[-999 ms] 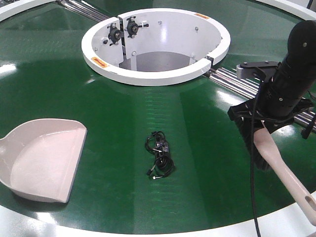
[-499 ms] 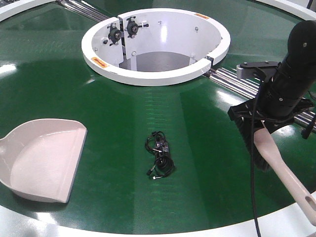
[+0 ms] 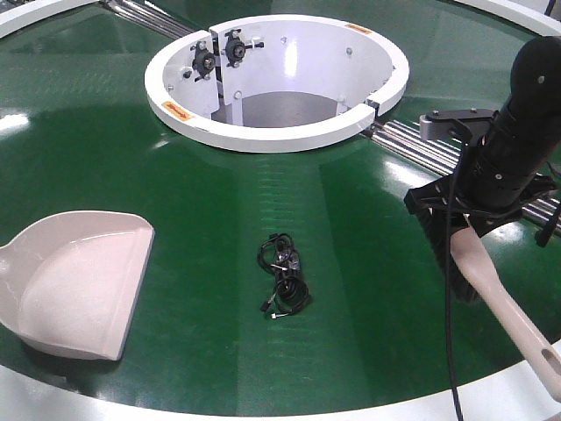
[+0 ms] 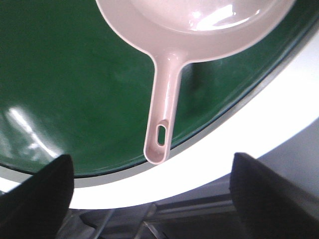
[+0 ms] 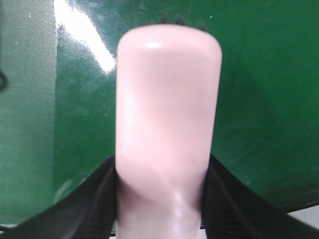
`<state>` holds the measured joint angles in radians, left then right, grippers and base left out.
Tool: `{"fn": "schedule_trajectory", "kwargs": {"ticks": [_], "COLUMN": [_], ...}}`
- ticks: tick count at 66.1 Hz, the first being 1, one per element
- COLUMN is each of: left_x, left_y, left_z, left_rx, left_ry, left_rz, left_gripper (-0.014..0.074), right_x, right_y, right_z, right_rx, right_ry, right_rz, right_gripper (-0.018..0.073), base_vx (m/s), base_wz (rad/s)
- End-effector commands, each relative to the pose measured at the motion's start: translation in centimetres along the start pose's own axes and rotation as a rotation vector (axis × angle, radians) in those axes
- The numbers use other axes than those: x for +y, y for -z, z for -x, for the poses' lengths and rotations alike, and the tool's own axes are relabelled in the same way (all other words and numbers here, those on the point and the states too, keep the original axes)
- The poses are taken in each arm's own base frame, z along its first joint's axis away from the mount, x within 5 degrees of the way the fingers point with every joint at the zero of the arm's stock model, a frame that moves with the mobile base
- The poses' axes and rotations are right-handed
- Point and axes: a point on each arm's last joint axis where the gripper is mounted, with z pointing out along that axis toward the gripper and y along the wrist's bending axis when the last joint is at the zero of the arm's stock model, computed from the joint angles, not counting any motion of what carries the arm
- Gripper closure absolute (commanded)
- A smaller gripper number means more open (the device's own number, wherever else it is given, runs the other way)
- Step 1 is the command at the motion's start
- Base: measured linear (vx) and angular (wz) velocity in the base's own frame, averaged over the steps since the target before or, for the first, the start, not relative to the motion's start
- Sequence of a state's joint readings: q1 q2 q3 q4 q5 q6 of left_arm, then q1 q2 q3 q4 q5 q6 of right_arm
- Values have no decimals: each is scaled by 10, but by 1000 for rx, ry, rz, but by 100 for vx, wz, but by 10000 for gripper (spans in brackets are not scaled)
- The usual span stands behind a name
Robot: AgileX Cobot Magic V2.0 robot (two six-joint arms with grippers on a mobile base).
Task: Clean and inspect green conveyor with broom and dustpan
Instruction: 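Lower the left gripper toward the beige dustpan handle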
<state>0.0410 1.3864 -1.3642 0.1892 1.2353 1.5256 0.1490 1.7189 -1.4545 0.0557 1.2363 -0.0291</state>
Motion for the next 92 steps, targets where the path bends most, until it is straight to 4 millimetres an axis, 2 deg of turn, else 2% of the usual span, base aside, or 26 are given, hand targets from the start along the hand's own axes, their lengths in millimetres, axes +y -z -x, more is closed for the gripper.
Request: {"fn": "schedule_trajectory", "kwargs": {"ticks": [1,12,30,45,73,92], "left_x": [15,33,34,34,38,47], "left_y": [-2,-37,-76,-96,-127,-133], "left_z": [-4,-13,-42,-52,-51,-61], "left_rx": [43,95,112,112,109,111], "left_ry": [18,9,82,58,39,69], "left_rz": [-7,-86,-200,-256,-292,-284], "left_gripper": [4,4,4,4,4,4], "right_x": [0,0,0,0,0,0], "right_y": [25,25,25,25,25,25], "right_z": [-7,-7,-7,-7,-7,-7], "right_rx": [-25,-25,-23,-23,-22,-23], "right_ry": [11,11,11,11,11,11], "right_rz": [-2,-2,-2,-2,-2,-2], "right_gripper": [563,563,563,563,563,563], "base_vx": [0,0,0,0,0,0], "base_wz": [0,0,0,0,0,0]}}
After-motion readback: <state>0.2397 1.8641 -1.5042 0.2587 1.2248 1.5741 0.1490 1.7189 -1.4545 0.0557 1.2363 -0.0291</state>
